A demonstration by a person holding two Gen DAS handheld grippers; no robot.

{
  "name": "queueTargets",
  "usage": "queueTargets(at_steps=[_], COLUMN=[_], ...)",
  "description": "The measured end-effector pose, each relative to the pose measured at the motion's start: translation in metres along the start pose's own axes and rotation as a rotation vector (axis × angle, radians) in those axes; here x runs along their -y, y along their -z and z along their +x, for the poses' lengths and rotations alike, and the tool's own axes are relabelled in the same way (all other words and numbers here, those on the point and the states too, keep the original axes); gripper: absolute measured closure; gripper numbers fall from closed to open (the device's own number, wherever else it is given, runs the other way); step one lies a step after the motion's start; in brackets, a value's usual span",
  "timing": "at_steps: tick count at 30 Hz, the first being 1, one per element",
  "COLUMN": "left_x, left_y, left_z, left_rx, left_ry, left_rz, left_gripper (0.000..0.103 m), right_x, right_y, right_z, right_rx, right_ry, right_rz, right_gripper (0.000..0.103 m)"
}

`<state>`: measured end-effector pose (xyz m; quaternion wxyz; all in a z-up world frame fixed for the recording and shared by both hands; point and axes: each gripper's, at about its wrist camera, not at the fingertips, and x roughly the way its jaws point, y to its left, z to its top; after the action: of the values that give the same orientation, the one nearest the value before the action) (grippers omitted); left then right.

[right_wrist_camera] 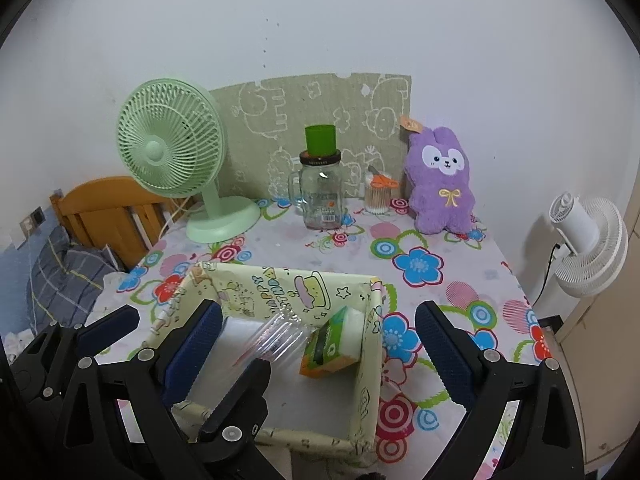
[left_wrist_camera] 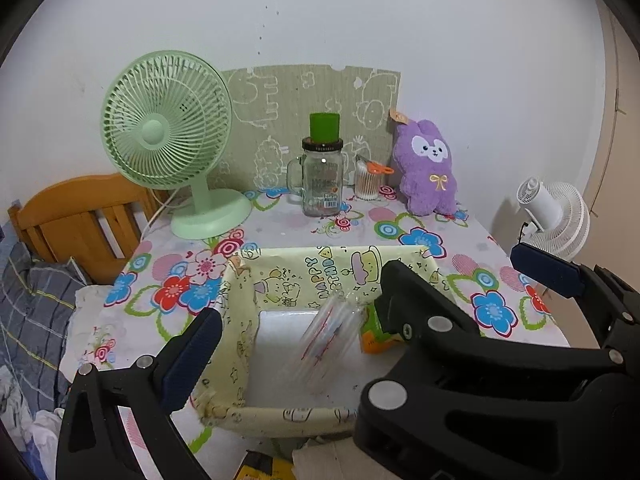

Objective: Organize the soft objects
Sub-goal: 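Open the right tool to drop the small box inside while the left tool releases the straw bag, then withdraw both open tools from the fabric box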

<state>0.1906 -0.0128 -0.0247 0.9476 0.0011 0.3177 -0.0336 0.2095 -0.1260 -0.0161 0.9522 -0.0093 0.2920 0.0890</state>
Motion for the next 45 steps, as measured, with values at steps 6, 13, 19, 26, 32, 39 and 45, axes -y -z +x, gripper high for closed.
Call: queueTargets(at_steps=[6,13,19,26,32,39,45], left_x=[0.003,0.008,0.011,0.015,0.019,0.024,0.025], left_y=[0.002,0.007,0.011,0.02,0.03,0.041,0.049], left_z=[-0.02,-0.04,-0.056,-0.068,-0.079,-0.09,-0.098], left_rx=[0.039,0.064,0.086,0.1,0.117,0.136,0.144], left_ry=[-0.009,0.01,0.008,0.007,0.004,-0.003,0.005], left_rz=[0.004,0.003,0.007,0.008,0.014,0.018,0.016], left_gripper=[0.0,0.0,0.0,0.0,0.0,0.0,0.0], right_x=[-0.002,-0.002,-0.003,-0.005,-0.005,-0.004,-0.004], right_y=[0.002,0.006,0.01,0.017,0.027,0.039,0.049], right_z=[-0.021,-0.046,-0.063,-0.08,-0.093,-0.107,-0.117], right_rx=[0.037,0.061,0.074,0.101,0.114,0.137,0.15], right_ry=[0.007,0.027,0.029,0.057,0.056,0.051,0.067], right_rz=[-0.002,-0.009,-0.022,-0.032,-0.034,-0.034,-0.025], right_gripper=[0.0,0.0,0.0,0.0,0.0,0.0,0.0])
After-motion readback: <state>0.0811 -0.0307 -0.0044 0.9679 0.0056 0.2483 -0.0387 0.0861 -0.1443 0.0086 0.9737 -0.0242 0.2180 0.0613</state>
